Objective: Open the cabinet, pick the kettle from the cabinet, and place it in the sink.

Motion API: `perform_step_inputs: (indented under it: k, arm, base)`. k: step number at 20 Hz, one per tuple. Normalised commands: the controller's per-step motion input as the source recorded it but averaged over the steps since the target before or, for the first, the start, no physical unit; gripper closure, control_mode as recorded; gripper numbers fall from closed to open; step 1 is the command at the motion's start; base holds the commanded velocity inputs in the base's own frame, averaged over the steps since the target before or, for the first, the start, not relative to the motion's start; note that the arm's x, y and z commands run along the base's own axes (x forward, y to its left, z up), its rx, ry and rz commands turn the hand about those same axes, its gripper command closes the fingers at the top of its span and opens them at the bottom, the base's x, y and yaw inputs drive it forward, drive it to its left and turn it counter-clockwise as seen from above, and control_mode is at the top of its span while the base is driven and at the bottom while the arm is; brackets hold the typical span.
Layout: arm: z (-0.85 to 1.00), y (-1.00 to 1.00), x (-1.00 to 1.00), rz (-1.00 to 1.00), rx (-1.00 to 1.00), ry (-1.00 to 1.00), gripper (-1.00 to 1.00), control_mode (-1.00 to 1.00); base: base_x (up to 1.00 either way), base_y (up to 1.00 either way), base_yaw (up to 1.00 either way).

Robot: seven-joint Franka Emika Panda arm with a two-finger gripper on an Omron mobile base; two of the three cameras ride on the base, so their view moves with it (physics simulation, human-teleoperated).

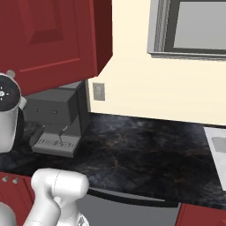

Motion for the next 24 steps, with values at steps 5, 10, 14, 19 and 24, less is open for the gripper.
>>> perform_step_inputs:
  k: [5,10,14,19,24]
  arm:
    - [-0.03,0.45,0.04,-0.08,0.0,0.22,-1.0,-1.0]
    - [-0.06,0.41,0.18,-0.1,0.0,0.2,-1.0,-1.0]
    - [-0.03,0.33,0.32,-0.19,0.0,0.11,-1.0,-1.0]
    - [-0.08,0.24,0.39,-0.35,0.0,0.01,-1.0,-1.0]
    - [-0.09,0.24,0.31,-0.51,0.06,0.02,-1.0,-1.0]
  base:
    - [0.0,0.0,0.0]
    - [0.0,0.0,0.0]
    - [0.0,0.0,0.0]
    - [0.0,0.0,0.0]
    - [0.0,0.0,0.0]
